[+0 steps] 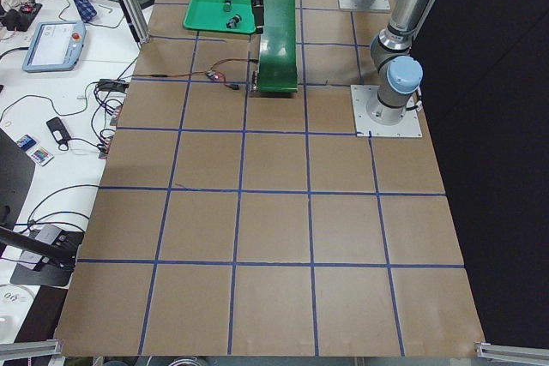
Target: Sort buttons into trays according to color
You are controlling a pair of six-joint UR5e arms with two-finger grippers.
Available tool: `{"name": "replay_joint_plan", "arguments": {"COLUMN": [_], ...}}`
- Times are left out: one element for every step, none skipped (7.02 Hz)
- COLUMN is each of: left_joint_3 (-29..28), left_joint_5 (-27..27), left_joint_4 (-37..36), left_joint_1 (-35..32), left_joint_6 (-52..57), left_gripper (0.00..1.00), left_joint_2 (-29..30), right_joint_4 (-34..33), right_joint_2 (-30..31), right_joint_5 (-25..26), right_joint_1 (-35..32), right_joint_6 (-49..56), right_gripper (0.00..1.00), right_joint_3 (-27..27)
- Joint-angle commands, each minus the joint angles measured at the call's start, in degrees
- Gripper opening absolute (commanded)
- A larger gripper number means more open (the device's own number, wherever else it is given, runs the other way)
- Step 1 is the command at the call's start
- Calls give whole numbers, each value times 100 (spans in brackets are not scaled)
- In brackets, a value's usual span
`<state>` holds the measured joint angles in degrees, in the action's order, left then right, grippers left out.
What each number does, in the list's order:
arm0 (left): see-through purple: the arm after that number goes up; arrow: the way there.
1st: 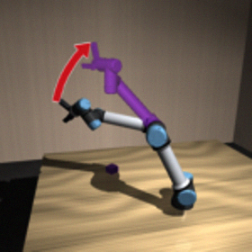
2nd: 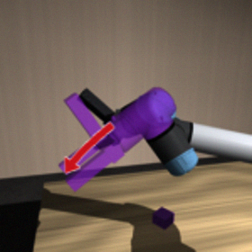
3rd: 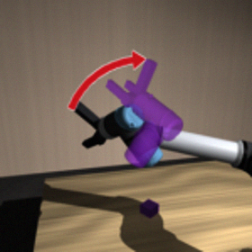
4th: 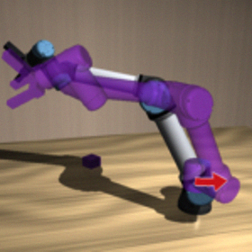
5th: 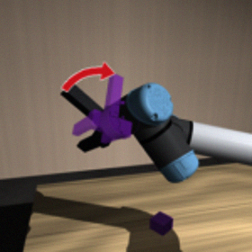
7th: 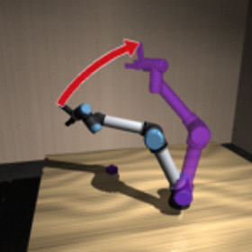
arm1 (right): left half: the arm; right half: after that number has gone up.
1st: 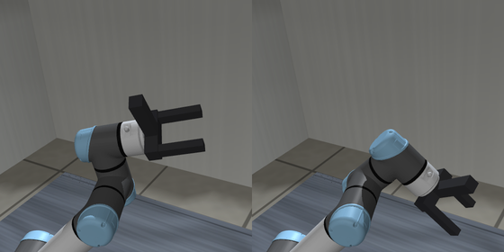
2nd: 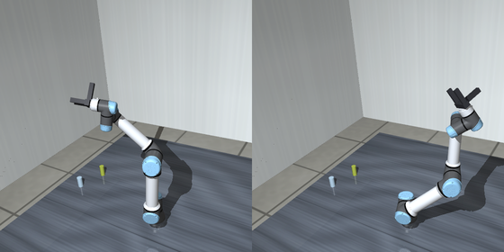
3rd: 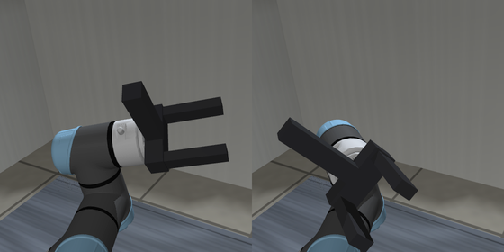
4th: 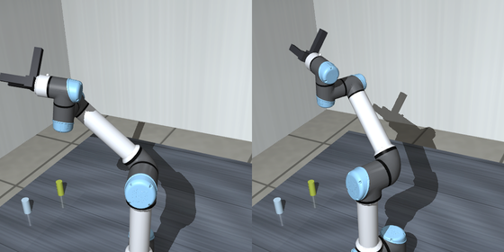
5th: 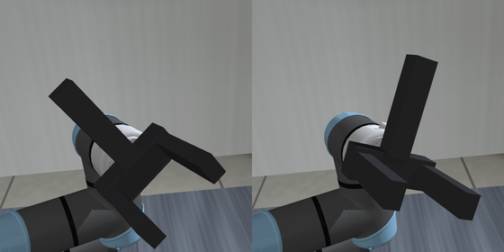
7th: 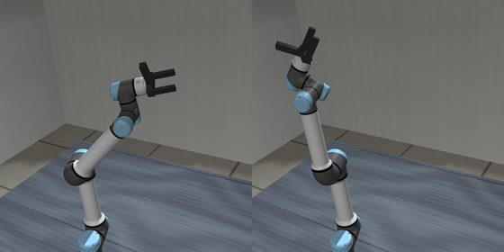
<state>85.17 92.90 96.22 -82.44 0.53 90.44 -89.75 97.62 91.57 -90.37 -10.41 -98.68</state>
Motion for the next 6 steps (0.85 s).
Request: {"name": "replay_joint_plan", "arguments": {"left_joint_3": [0,0,0,0,0,0], "left_joint_5": [0,0,0,0,0,0], "left_joint_4": [-7,-7,-7,-7,-7,-7], "left_joint_1": [0,0,0,0,0,0], "left_joint_6": [0,0,0,0,0,0], "left_gripper": [100,100,100,100,100,100], "left_joint_2": [0,0,9,0,0,9], "right_joint_4": [19,28,11,10,19,28], "right_joint_2": [38,64,82,91,91,99], "right_joint_5": [1,1,1,1,1,1], "right_joint_1": [-16,-16,-25,-25,-33,-33], "right_joint_6": [4,4,4,4,4,4], "right_gripper": [100,100,100,100,100,100], "right_joint_3": [-2,-2,-2,-2,-11,-20]}}
